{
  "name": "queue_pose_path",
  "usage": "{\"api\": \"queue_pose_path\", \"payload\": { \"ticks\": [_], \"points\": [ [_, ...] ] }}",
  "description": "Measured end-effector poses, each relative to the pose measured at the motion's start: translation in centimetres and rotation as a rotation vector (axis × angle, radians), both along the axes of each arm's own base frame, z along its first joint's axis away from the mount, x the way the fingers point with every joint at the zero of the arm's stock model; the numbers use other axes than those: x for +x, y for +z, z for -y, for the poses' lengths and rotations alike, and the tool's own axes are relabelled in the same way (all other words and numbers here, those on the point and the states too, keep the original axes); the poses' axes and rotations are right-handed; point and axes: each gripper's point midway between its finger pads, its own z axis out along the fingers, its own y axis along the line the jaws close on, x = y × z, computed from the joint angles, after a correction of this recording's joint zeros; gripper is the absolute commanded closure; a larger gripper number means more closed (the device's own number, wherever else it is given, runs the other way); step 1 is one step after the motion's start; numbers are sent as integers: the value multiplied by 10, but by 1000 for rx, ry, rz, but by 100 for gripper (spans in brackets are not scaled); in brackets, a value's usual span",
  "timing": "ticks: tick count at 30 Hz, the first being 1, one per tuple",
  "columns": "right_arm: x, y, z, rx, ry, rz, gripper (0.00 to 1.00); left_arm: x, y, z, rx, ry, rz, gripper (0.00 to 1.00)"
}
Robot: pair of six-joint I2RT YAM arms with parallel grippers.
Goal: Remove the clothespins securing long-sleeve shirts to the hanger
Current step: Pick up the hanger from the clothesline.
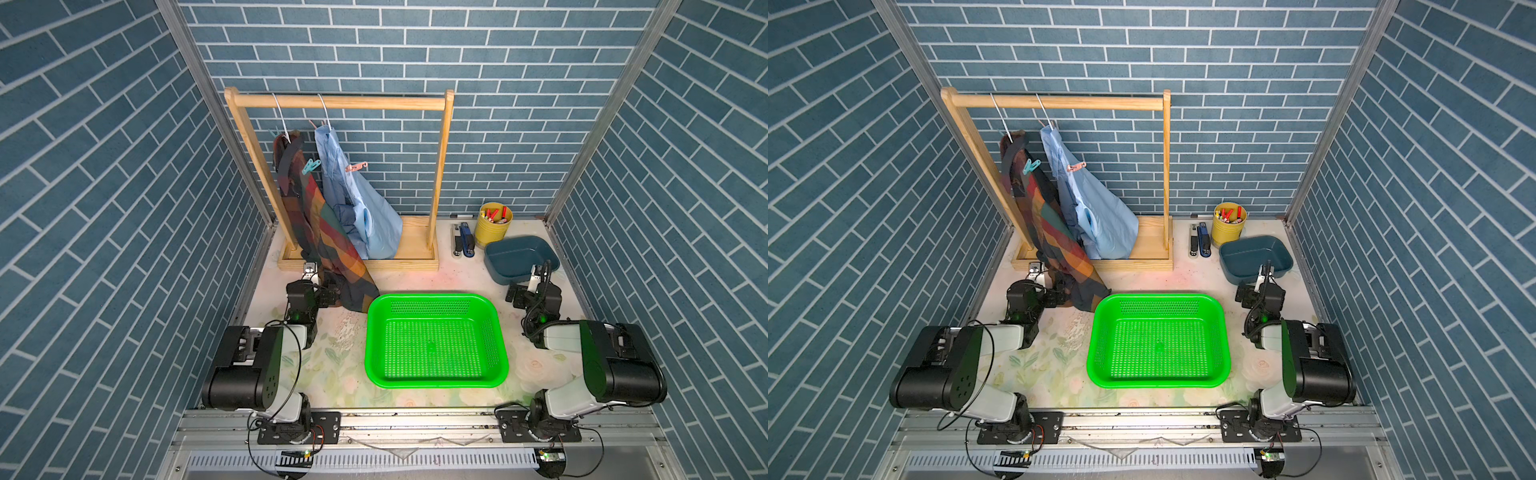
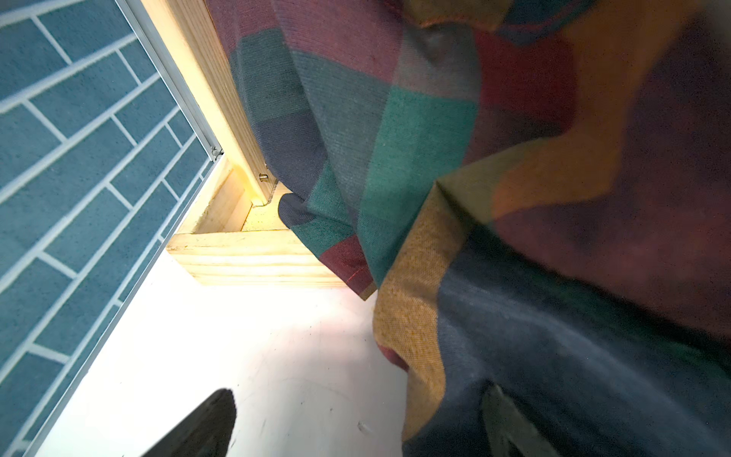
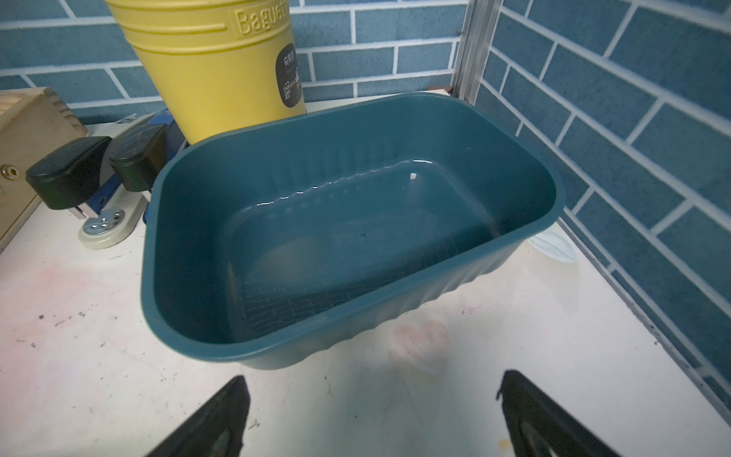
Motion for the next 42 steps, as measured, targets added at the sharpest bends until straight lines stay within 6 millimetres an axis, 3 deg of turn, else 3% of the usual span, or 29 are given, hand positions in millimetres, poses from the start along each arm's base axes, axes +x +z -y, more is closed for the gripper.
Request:
{"api": "queue_pose_path", "payload": {
  "ticks": [10, 13, 15, 20, 28, 31, 38, 42],
  "points": [
    [0, 0, 2, 1, -4, 0, 1, 1, -1, 3, -6, -16, -16, 0],
    [-4, 1, 10, -17, -55, -38, 1, 3, 7, 5, -9, -27, -50, 0],
    [-4, 23, 15, -29, -87, -15, 1, 4, 29, 9, -16, -49, -38, 0],
    [1, 101, 16, 77, -141, 153, 1, -11, 84, 14, -45, -67, 34, 0],
    [26, 152, 21, 321, -282, 17, 7, -53, 125, 16, -132, -25, -25, 0],
    [20, 156, 5, 339, -256, -23, 6, -72, 139, 16, -171, -3, -67, 0],
    [1, 171, -74, 267, -61, -126, 5, -108, 167, 20, -279, 38, -144, 0],
    [-20, 171, -93, 280, 29, -150, 1, -119, 208, 22, -345, 58, -139, 0]
  ]
}}
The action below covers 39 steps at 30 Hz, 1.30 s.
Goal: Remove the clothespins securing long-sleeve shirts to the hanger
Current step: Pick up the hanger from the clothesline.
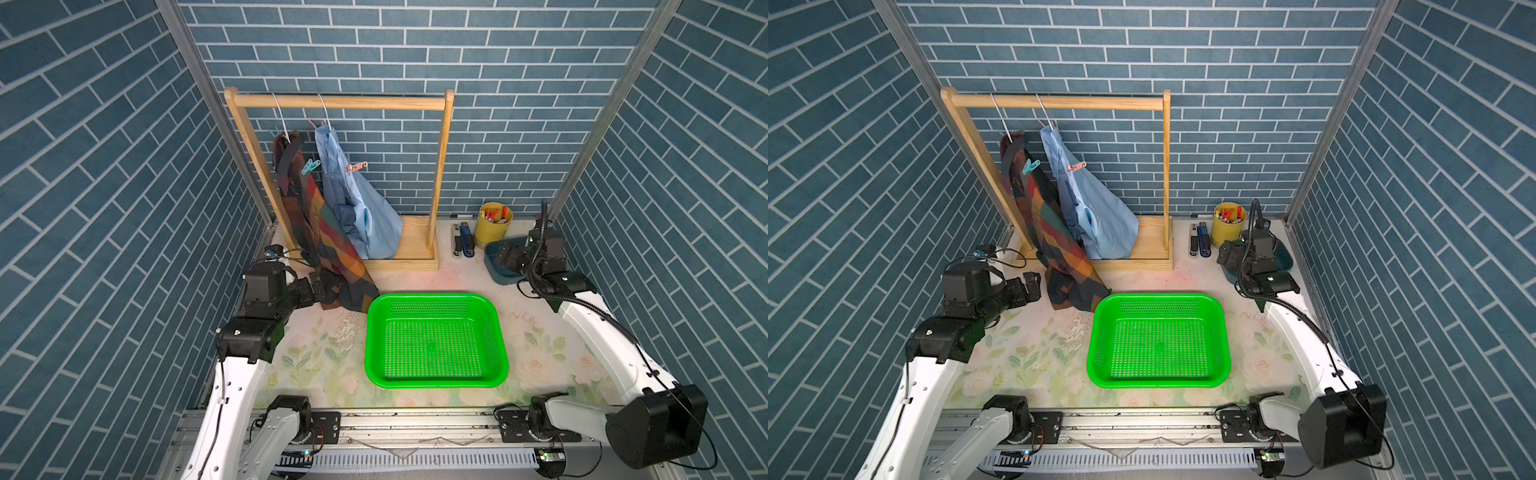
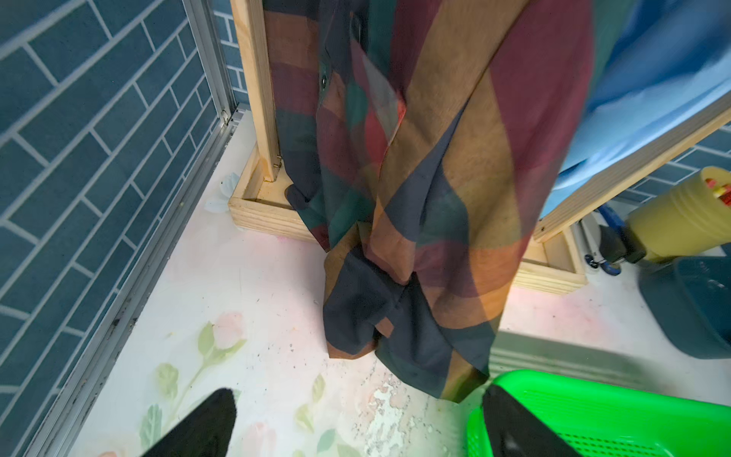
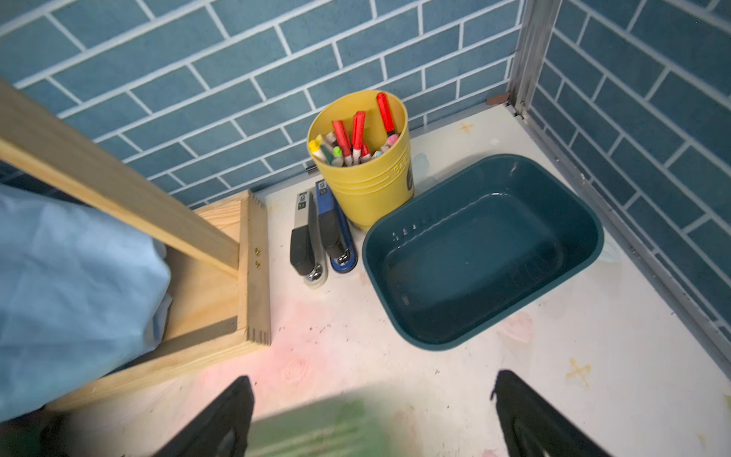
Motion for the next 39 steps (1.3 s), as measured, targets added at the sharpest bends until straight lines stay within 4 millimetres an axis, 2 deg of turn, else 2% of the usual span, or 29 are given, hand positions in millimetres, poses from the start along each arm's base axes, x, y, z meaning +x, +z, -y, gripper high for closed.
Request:
{"api": "queue_pose_path", "payload": {
  "ticks": [5, 8, 11, 16, 21, 26, 32, 39],
  "points": [
    [-26, -16, -12, 36, 81, -42, 1, 9, 64, -4, -60, 66, 42, 0],
    [-33, -25, -19, 49, 117, -72, 1, 30, 97, 4, -93, 79, 45, 0],
    [-41, -33, -23, 61, 144, -95, 1, 59, 115, 25, -114, 60, 20, 0],
    [-51, -37, -26, 74, 170, -104, 1, 107, 117, 52, -123, 92, -56, 0],
    [-58, -31, -27, 84, 183, -81, 1, 136, 121, 55, -102, 180, -78, 4],
    [-66, -32, -27, 95, 197, -73, 1, 140, 114, 42, -57, 264, -114, 12],
    [-75, -35, -40, 134, 264, -89, 1, 140, 101, 33, 0, 310, -149, 16],
    [-100, -13, -71, 230, 437, -52, 1, 144, 101, 27, 32, 338, -134, 22]
  ]
}}
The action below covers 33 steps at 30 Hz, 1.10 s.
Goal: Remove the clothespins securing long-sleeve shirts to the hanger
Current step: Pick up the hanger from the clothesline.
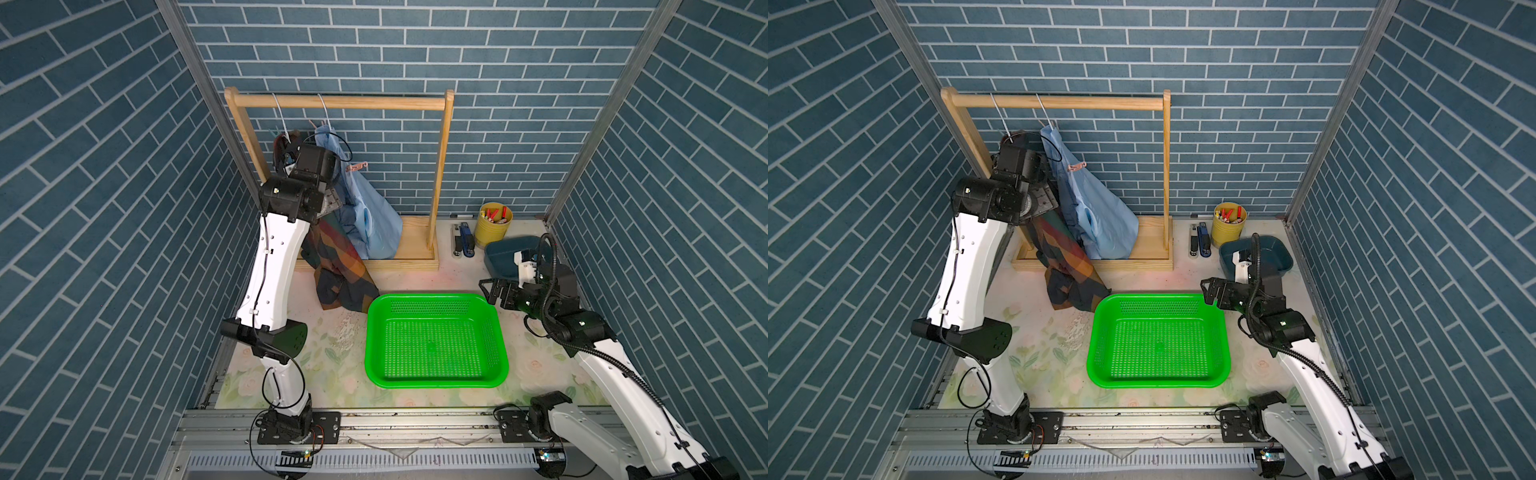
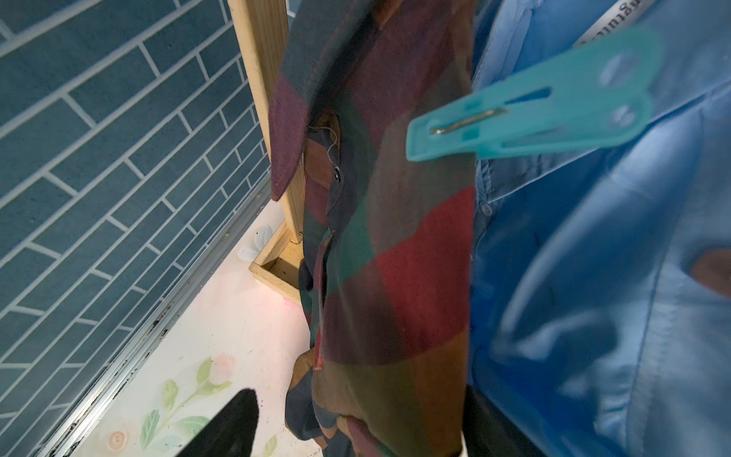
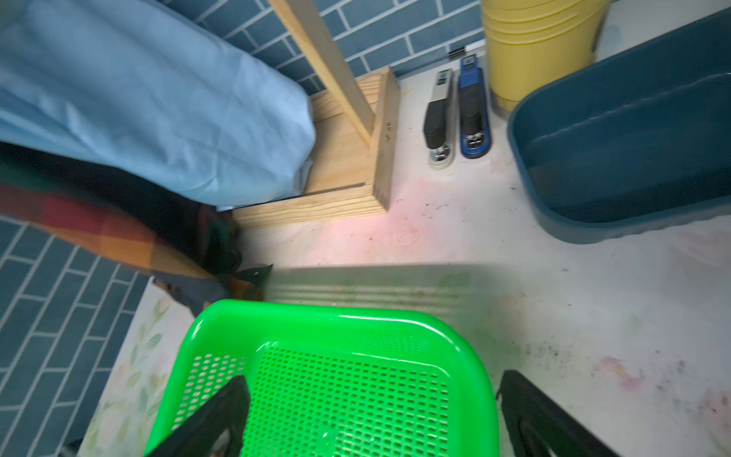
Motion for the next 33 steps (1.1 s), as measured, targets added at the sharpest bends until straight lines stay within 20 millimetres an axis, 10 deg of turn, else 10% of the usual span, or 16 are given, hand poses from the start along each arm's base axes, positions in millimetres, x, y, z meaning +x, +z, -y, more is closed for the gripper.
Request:
{"api": "queue_pose_path", "payload": {
  "ticks": [14, 33],
  "points": [
    [-33, 20, -12, 60, 96, 36, 1, 33, -22, 4, 42, 20, -16, 49],
    [-32, 16, -14, 59, 102, 21, 1, 14, 7, -11, 134, 12, 22, 100]
  ]
}}
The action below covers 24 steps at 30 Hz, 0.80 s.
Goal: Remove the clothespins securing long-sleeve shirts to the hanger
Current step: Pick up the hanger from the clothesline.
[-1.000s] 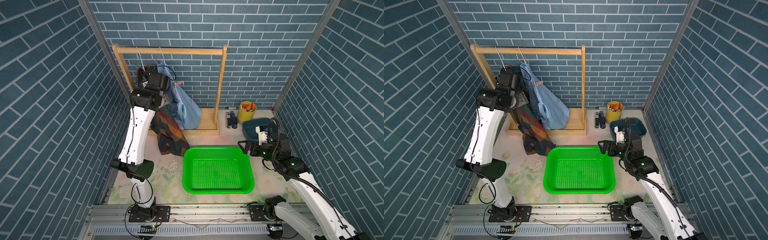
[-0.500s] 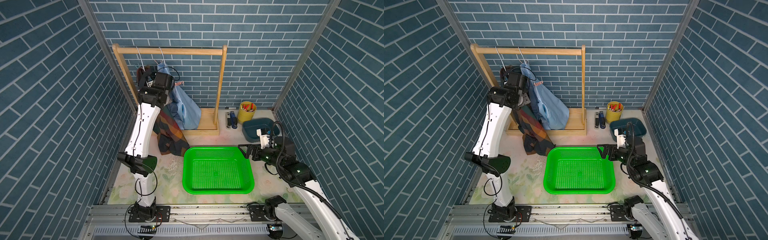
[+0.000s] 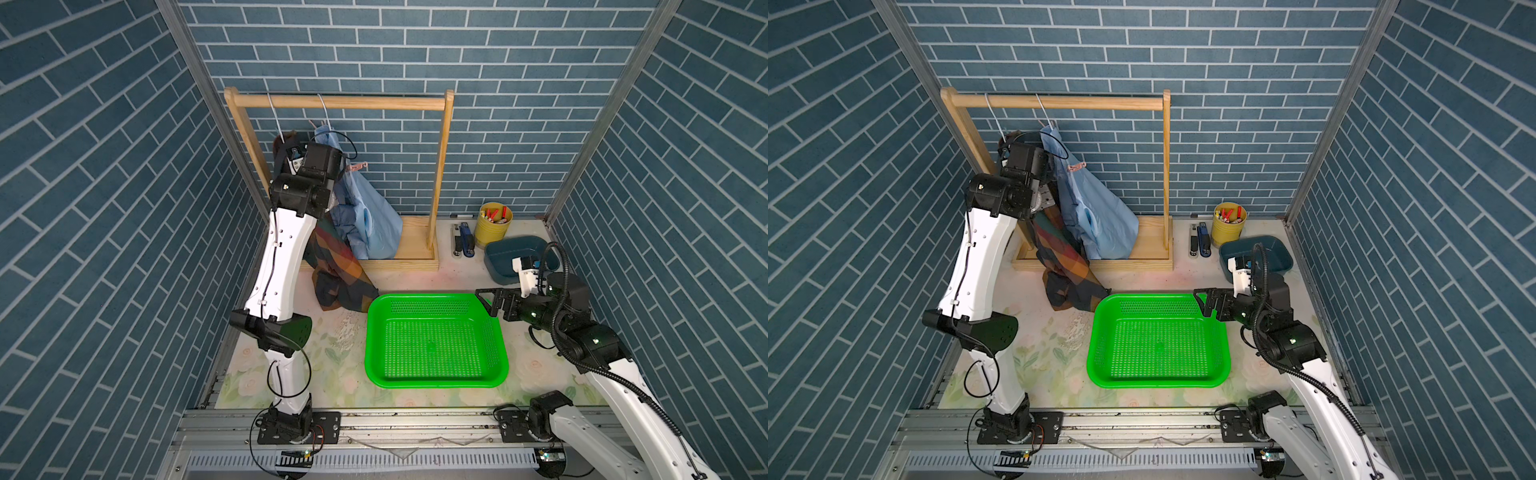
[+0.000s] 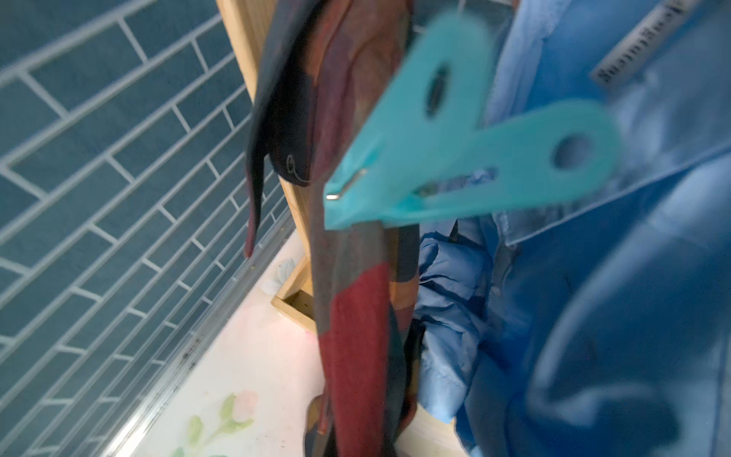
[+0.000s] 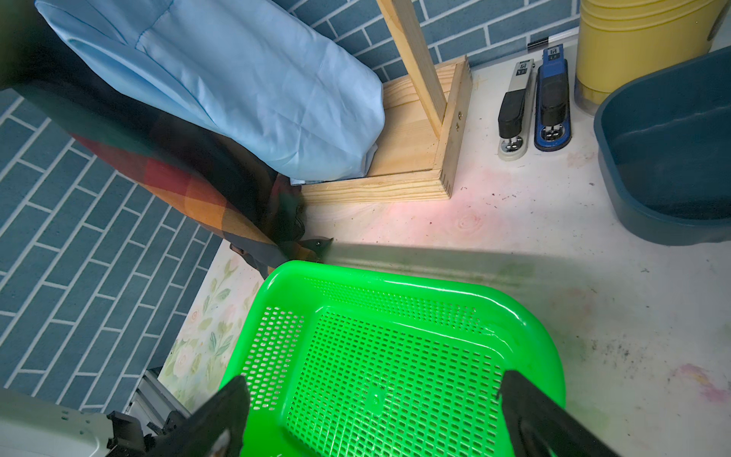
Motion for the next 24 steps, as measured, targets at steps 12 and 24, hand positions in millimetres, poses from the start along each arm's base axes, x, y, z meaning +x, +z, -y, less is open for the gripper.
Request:
{"api": "queue_pose_path", "payload": {
  "ticks": [12, 24],
  "points": [
    [6, -9, -5, -4, 14, -33, 1, -46, 51, -10, 50, -70, 84, 100],
    [9, -5, -8, 34, 2, -31, 1, -83, 95, -11, 77, -127, 191, 100]
  ]
}}
